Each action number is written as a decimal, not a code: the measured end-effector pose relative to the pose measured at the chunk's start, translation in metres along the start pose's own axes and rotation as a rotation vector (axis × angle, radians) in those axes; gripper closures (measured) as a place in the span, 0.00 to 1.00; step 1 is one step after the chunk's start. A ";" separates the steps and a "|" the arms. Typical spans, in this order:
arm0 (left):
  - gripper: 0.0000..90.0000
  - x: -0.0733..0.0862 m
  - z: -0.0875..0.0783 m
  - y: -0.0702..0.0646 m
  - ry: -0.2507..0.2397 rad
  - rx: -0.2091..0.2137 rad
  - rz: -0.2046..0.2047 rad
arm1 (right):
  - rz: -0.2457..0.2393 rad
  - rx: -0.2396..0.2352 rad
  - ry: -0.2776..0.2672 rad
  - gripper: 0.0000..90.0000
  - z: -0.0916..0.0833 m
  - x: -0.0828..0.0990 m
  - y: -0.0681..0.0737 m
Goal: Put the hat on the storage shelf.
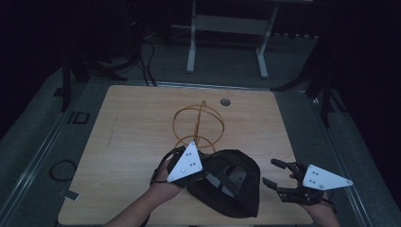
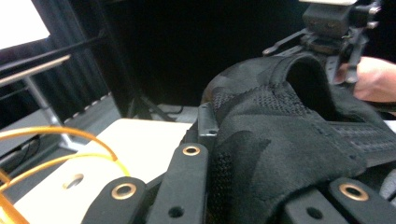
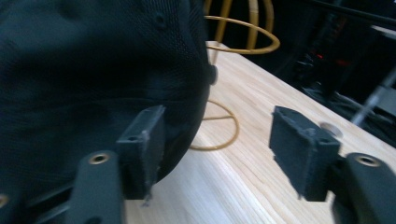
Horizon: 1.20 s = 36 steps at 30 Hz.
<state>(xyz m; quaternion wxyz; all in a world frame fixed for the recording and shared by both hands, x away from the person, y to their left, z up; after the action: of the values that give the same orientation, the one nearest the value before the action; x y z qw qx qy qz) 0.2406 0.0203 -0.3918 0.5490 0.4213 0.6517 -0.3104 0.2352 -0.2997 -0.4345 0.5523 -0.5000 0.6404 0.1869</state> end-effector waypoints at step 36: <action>0.99 0.000 0.003 0.004 0.041 0.096 -0.017 | -0.162 -0.227 -0.119 1.00 0.015 -0.049 0.022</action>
<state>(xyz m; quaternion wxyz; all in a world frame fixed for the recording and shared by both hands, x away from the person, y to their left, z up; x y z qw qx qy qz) 0.2457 0.0195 -0.3924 0.5120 0.4480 0.6506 -0.3374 0.2188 -0.2568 -0.4023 0.5425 -0.5971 0.5389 0.2423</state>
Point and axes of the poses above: each handheld gripper's, and its own axes: z roughly forward along the jaws, x roughly out of its underside, y roughly to its left, the point moved 2 cm from there along z, roughly forward along the jaws, and after that the axes turned 9 degrees about -z, right-handed, at the moved point
